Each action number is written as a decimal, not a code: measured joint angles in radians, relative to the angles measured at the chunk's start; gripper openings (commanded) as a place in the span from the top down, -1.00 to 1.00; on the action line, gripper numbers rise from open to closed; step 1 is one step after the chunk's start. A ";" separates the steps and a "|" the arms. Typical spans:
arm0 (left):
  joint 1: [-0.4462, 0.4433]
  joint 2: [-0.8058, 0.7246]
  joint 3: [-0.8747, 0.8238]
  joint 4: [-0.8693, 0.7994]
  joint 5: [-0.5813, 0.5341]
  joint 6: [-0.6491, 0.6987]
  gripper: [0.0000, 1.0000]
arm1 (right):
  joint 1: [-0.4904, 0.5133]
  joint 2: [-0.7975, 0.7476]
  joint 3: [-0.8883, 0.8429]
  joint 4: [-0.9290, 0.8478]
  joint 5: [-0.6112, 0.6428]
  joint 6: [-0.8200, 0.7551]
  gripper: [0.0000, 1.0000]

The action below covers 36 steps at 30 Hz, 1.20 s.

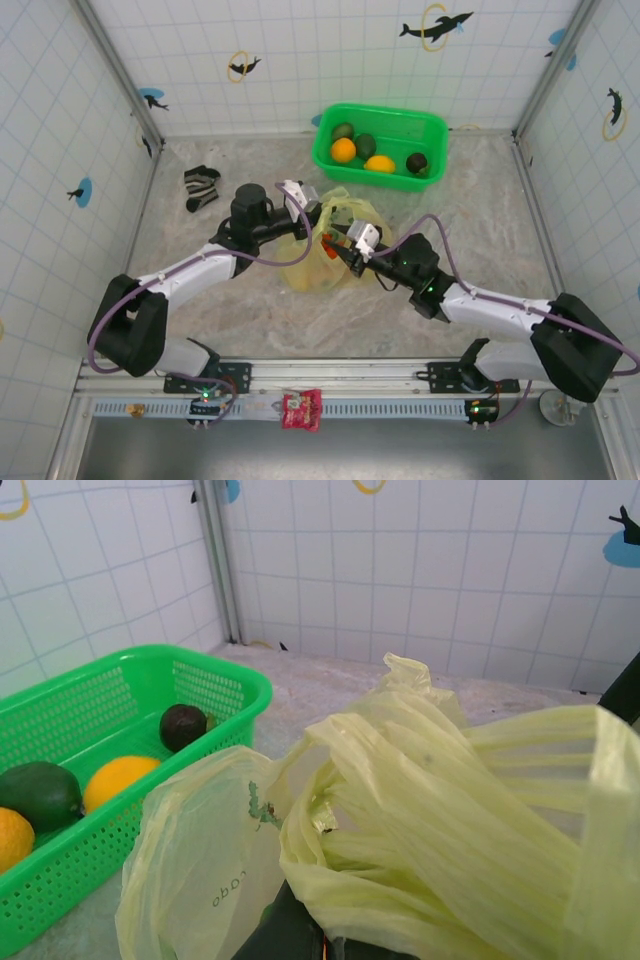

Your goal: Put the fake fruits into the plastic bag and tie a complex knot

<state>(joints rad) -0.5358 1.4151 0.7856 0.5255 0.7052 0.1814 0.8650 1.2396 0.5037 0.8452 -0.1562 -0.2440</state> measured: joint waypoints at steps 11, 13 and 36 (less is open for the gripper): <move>0.000 0.001 0.000 0.007 0.003 0.000 1.00 | 0.011 0.047 0.033 0.032 0.021 0.000 0.26; 0.000 0.001 0.000 0.007 0.003 0.000 1.00 | 0.013 0.048 0.034 0.042 0.029 -0.002 0.42; -0.001 -0.009 -0.027 -0.016 -0.158 0.050 1.00 | 0.008 -0.114 -0.076 -0.045 0.119 0.017 1.00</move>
<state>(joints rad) -0.5369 1.4059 0.7586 0.5098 0.5476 0.2317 0.8734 1.1255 0.4278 0.7998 -0.0376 -0.2272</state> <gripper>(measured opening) 0.047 0.054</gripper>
